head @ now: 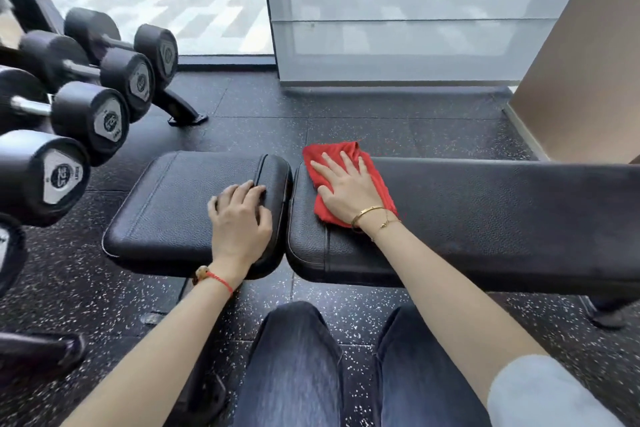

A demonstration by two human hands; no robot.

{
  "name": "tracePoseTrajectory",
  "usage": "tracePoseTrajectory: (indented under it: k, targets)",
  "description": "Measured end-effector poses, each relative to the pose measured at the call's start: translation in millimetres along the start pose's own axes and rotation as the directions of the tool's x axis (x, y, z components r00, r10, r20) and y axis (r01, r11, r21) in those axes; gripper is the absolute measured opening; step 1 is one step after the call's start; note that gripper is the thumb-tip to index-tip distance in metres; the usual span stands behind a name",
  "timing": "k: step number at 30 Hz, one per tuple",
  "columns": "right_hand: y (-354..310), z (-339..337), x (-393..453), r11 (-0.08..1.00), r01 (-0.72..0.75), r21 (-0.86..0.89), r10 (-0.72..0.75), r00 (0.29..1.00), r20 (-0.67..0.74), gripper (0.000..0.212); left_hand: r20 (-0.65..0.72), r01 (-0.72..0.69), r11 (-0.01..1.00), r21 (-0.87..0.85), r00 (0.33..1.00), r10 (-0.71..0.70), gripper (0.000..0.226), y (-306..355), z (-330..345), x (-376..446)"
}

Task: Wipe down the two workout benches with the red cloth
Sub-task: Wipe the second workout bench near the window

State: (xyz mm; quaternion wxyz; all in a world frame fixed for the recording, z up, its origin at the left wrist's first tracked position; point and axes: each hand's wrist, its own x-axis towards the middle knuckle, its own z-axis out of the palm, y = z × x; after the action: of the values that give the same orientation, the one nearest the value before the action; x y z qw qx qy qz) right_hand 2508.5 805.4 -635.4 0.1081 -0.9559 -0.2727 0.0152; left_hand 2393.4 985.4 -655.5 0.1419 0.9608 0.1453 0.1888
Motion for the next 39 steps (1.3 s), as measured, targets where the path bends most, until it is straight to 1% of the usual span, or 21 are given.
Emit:
tracePoseTrajectory:
  k: [2, 5, 7, 9, 12, 14, 16, 18, 23, 25, 27, 28, 31, 34, 36, 38, 39]
  targets:
    - [-10, 1, -16, 0.993, 0.114, -0.025, -0.114, 0.993, 0.011, 0.057, -0.025, 0.006, 1.000, -0.002, 1.000, -0.006, 0.047, -1, 1, 1]
    - [-16, 5, -53, 0.956, 0.291, -0.027, -0.290, 0.957, 0.020, 0.061, -0.042, 0.006, 1.000, 0.009, 0.999, -0.005, 0.045, -4, 2, 2]
    - [-9, 4, -67, 0.941, 0.339, -0.014, -0.338, 0.941, 0.030, 0.062, -0.046, 0.006, 1.000, 0.008, 0.999, -0.006, 0.044, -5, 4, 2]
    - [4, 0, -62, 0.957, 0.290, 0.004, -0.290, 0.956, 0.031, 0.061, -0.043, 0.005, 1.000, 0.007, 0.999, -0.005, 0.044, -5, 4, 2]
    - [19, -5, -27, 0.996, 0.083, -0.024, -0.083, 0.997, 0.001, 0.058, -0.042, 0.006, 1.000, 0.000, 0.999, -0.006, 0.043, -7, 4, 2]
    - [21, -8, -1, 0.998, -0.059, -0.030, 0.058, 0.998, -0.013, 0.057, -0.044, 0.005, 1.000, -0.007, 0.999, -0.005, 0.042, -7, 5, 2]
    - [15, -7, 13, 0.991, -0.131, -0.031, 0.131, 0.991, -0.012, 0.057, -0.045, 0.006, 1.000, -0.011, 0.999, -0.007, 0.041, -6, 4, 1]
    - [7, -5, 9, 0.992, -0.123, -0.034, 0.123, 0.992, -0.008, 0.058, -0.045, 0.010, 1.000, -0.009, 0.999, -0.010, 0.042, -6, 3, 2]
    - [-4, 2, -52, 0.996, 0.089, 0.004, -0.089, 0.996, -0.015, 0.061, -0.034, 0.013, 1.000, -0.013, 0.999, -0.014, 0.038, -5, 2, 2]
    - [1, 2, -76, 0.992, 0.124, -0.010, -0.124, 0.992, -0.021, 0.062, -0.033, 0.016, 1.000, -0.016, 0.999, -0.017, 0.038, -5, 1, 1]
    - [18, -1, -90, 0.996, 0.087, -0.013, -0.088, 0.995, -0.039, 0.062, -0.029, 0.014, 1.000, -0.017, 0.999, -0.015, 0.038, -5, 1, 0]
    - [29, -4, -94, 0.999, 0.043, -0.016, -0.044, 0.998, -0.049, 0.061, -0.027, 0.014, 1.000, -0.014, 1.000, -0.014, 0.039, -4, 0, 0]
    - [65, -12, -84, 0.985, -0.170, -0.033, 0.167, 0.983, -0.076, 0.059, -0.017, 0.010, 1.000, 0.013, 1.000, -0.010, 0.040, 0, -1, -1]
    - [76, -19, -55, 0.937, -0.349, -0.025, 0.346, 0.934, -0.093, 0.058, 0.007, 0.021, 0.998, 0.051, 1.000, -0.021, 0.041, 4, -2, -1]
    - [73, -20, -42, 0.919, -0.394, -0.018, 0.391, 0.916, -0.086, 0.058, 0.012, 0.043, 0.998, 0.038, 0.999, -0.044, 0.040, 8, -3, -1]
    - [71, -20, -40, 0.929, -0.370, -0.027, 0.367, 0.927, -0.077, 0.058, -0.004, 0.054, 0.998, -0.039, 0.999, -0.054, 0.039, 17, -4, -1]
    - [71, -20, -45, 0.942, -0.335, -0.033, 0.332, 0.941, -0.068, 0.058, -0.015, 0.035, 0.996, -0.082, 0.999, -0.037, 0.038, 25, -5, -2]
